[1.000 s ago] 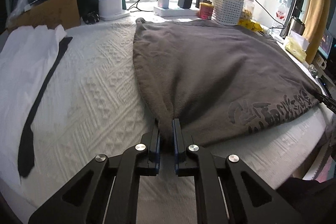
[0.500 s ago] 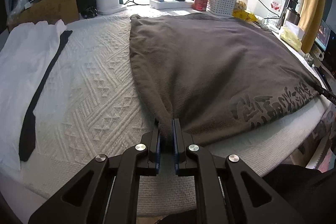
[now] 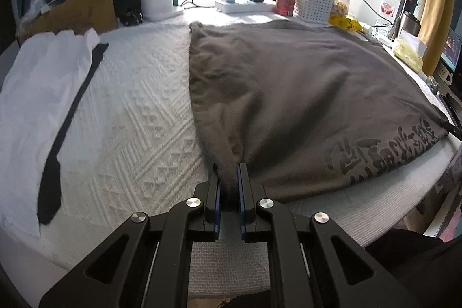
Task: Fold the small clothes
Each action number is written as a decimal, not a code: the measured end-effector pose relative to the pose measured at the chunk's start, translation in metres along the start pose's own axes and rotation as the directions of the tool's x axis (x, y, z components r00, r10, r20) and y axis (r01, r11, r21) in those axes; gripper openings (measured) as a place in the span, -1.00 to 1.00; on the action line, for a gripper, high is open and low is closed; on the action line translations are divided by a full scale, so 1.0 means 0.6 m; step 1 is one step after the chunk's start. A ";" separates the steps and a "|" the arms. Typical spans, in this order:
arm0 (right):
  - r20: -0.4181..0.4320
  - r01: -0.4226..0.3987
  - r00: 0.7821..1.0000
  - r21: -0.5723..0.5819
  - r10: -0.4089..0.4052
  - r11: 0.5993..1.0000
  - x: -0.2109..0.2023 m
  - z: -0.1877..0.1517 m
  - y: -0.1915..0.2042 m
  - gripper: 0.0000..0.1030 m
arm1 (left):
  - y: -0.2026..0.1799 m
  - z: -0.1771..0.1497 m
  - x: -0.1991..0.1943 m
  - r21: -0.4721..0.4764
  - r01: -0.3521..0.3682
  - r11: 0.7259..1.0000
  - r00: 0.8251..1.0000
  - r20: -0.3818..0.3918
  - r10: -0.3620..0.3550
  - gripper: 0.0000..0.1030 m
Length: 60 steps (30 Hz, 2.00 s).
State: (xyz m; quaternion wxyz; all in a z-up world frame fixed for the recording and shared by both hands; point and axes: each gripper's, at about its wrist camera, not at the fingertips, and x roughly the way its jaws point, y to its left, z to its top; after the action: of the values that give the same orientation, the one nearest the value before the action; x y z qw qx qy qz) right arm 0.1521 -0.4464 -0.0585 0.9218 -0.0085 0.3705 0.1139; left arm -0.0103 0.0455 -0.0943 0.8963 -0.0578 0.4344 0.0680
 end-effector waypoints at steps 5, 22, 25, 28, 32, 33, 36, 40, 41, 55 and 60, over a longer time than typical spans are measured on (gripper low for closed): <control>0.005 0.043 0.999 -0.022 -0.042 0.999 -0.001 -0.006 -0.012 -0.74 | -0.001 0.001 0.004 0.015 -0.002 1.000 1.000 -0.015 0.002 -0.84; -0.029 0.107 0.994 -0.023 -0.108 0.994 -0.003 0.006 0.004 -0.61 | 0.053 0.013 -0.006 -0.058 -0.046 0.997 0.999 0.014 0.047 -0.69; -0.029 0.104 0.994 -0.019 -0.105 0.994 -0.010 0.007 0.008 -0.40 | 0.050 0.019 -0.014 -0.065 -0.012 0.998 0.999 0.040 0.014 -0.62; -0.026 0.100 0.995 -0.014 -0.100 0.995 -0.017 0.008 0.011 -0.12 | 0.048 0.029 -0.023 -0.076 0.005 0.997 0.997 0.078 0.001 -0.09; -0.031 0.096 0.995 -0.021 -0.097 0.995 -0.026 0.007 0.018 -0.12 | 0.044 0.042 -0.021 -0.071 0.013 0.997 0.996 0.086 -0.007 -0.09; -0.032 0.094 0.995 -0.020 -0.094 0.995 -0.027 0.007 0.020 -0.12 | 0.042 0.045 -0.021 -0.069 0.016 0.998 0.996 0.088 -0.009 -0.09; -0.046 0.071 0.996 -0.023 -0.072 0.997 -0.033 0.002 0.023 0.25 | 0.032 0.052 -0.023 -0.060 0.022 0.998 0.995 0.101 -0.016 -0.09; -0.078 0.060 0.995 -0.007 -0.060 0.998 -0.036 -0.017 0.023 0.50 | 0.022 0.062 -0.034 -0.053 0.046 0.998 0.990 0.135 -0.038 -0.02; -0.084 0.057 0.995 -0.007 -0.057 0.998 -0.035 -0.021 0.024 0.51 | 0.020 0.065 -0.036 -0.054 0.052 0.997 0.989 0.142 -0.044 0.10; -0.117 -0.061 0.991 0.066 0.069 0.996 -0.010 -0.012 0.069 0.51 | -0.004 0.096 -0.007 -0.017 0.111 0.994 0.986 0.131 -0.108 0.23; -0.105 -0.064 0.992 0.104 0.075 0.992 0.012 0.007 0.077 0.53 | 0.009 0.113 0.016 -0.026 0.107 0.994 0.989 0.107 -0.104 0.23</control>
State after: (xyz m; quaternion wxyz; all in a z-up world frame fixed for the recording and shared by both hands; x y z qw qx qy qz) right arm 0.1501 -0.3994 -0.0570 0.8950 0.0447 0.4254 0.1266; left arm 0.0470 0.0624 -0.0602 0.9192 -0.0913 0.3818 0.0302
